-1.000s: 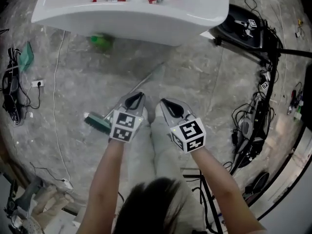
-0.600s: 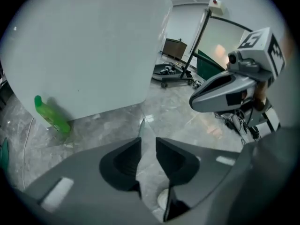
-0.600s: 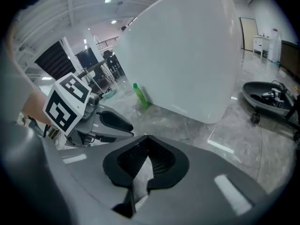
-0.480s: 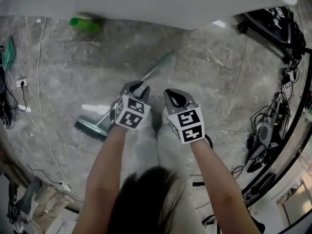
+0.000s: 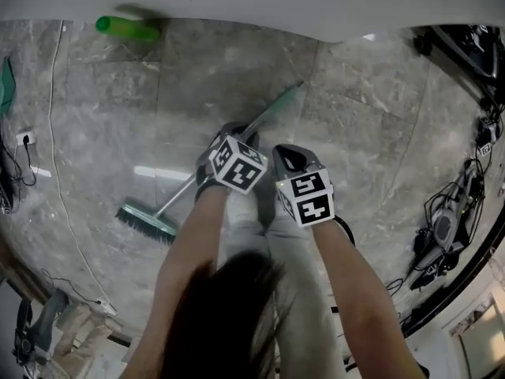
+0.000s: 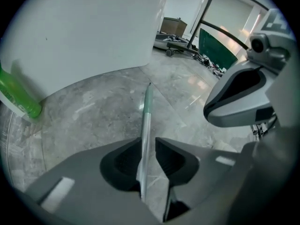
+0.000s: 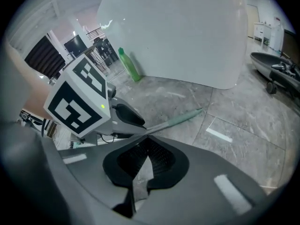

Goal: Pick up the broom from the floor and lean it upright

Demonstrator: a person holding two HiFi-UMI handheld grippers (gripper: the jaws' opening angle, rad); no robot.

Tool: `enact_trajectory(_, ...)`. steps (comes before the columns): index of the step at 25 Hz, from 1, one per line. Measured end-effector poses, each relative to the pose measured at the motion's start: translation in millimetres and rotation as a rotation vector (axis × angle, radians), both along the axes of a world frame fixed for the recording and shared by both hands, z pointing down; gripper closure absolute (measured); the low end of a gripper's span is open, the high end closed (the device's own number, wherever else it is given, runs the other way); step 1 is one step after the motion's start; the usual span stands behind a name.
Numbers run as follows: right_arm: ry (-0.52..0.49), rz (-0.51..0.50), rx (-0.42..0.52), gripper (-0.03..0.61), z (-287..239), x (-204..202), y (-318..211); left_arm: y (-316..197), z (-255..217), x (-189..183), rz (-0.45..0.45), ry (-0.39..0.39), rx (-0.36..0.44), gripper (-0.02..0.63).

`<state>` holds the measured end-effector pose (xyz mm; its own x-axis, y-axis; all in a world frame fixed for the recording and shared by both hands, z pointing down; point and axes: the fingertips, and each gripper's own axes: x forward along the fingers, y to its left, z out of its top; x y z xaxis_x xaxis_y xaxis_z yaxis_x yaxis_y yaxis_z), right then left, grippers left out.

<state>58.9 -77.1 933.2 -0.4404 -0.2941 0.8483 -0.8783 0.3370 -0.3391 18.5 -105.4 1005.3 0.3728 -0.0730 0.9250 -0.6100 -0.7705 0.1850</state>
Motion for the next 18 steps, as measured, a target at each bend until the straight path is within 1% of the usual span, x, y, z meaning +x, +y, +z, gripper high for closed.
enact_trajectory(2, 0.003, -0.010, 0.000, 0.577, 8, -2, -2, 1, 13, -1, 0.022, -0.024, -0.007, 0.533)
enact_trajectory(4, 0.010, -0.018, 0.000, 0.577, 15, -3, -5, 0, 22, -2, 0.046, -0.048, 0.002, 0.541)
enact_trajectory(9, 0.028, -0.012, -0.006, 0.577, 27, 6, -8, 1, 35, 3, 0.092, -0.073, 0.012, 0.537)
enact_trajectory(18, 0.040, -0.008, -0.002, 0.577, 30, 7, -10, -6, 34, 1, 0.069, -0.077, 0.023, 0.540)
